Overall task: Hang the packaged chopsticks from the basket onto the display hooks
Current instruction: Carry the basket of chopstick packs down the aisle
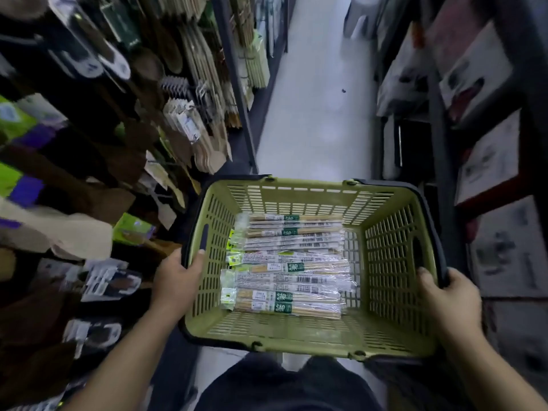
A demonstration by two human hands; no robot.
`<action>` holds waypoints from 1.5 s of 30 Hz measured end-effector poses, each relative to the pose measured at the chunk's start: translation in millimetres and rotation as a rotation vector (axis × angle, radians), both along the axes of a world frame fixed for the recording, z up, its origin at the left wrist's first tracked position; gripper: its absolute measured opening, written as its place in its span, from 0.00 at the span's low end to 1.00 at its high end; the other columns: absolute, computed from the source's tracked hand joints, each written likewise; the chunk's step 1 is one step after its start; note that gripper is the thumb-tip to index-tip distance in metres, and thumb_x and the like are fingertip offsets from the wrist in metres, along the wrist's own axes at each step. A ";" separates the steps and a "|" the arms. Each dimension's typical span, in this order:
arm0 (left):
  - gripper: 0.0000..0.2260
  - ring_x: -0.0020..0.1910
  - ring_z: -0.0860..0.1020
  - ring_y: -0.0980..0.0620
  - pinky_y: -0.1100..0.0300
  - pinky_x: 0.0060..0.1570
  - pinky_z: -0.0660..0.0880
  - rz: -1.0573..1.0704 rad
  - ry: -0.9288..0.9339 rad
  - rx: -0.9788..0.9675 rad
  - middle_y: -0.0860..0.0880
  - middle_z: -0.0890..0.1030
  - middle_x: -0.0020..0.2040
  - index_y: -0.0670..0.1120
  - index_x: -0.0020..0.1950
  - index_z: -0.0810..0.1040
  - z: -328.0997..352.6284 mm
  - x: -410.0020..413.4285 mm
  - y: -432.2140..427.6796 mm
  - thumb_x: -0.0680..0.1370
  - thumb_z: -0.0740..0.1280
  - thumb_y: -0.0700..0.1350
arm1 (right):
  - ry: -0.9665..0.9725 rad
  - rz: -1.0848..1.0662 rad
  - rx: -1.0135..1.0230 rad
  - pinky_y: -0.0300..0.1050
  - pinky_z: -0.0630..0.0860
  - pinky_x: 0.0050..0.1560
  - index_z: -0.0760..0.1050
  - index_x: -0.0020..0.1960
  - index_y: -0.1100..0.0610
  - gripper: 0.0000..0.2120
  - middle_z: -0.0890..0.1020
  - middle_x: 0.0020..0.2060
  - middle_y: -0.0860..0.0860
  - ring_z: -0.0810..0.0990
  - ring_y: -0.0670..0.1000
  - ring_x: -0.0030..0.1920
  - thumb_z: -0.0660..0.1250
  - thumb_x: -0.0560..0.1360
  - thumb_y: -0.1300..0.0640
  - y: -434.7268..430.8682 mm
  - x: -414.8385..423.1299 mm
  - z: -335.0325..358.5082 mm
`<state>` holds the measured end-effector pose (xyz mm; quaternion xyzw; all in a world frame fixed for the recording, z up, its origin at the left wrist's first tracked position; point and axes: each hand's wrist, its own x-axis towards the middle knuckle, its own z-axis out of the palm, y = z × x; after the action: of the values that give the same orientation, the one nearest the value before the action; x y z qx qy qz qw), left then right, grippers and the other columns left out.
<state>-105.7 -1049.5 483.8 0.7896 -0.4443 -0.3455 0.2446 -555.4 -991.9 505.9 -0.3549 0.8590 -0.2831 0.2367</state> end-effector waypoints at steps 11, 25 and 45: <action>0.12 0.36 0.81 0.48 0.56 0.35 0.72 -0.059 -0.017 -0.016 0.53 0.82 0.35 0.49 0.40 0.78 -0.4 -69.3 -274.7 0.81 0.69 0.51 | -0.011 -0.045 0.006 0.45 0.68 0.33 0.73 0.47 0.57 0.11 0.78 0.32 0.51 0.77 0.54 0.34 0.68 0.79 0.49 -240.2 -63.4 4.8; 0.13 0.34 0.79 0.46 0.57 0.33 0.72 -0.016 -0.033 -0.003 0.49 0.82 0.34 0.47 0.40 0.78 4.6 -165.2 -590.6 0.81 0.68 0.53 | 0.020 -0.028 -0.026 0.46 0.68 0.34 0.69 0.38 0.55 0.15 0.75 0.29 0.48 0.73 0.48 0.30 0.68 0.79 0.53 -573.0 -152.9 18.5; 0.13 0.38 0.79 0.41 0.51 0.37 0.70 -0.117 -0.088 -0.029 0.43 0.81 0.37 0.44 0.43 0.79 16.9 -259.1 -1082.4 0.82 0.68 0.51 | 0.006 -0.095 -0.032 0.46 0.74 0.33 0.74 0.40 0.55 0.13 0.81 0.31 0.52 0.80 0.54 0.32 0.67 0.78 0.48 -1035.6 -242.4 15.0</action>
<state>-364.8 -2131.8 500.7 0.7731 -0.5049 -0.3178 0.2156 -797.8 -2027.5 520.9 -0.3184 0.8708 -0.3066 0.2150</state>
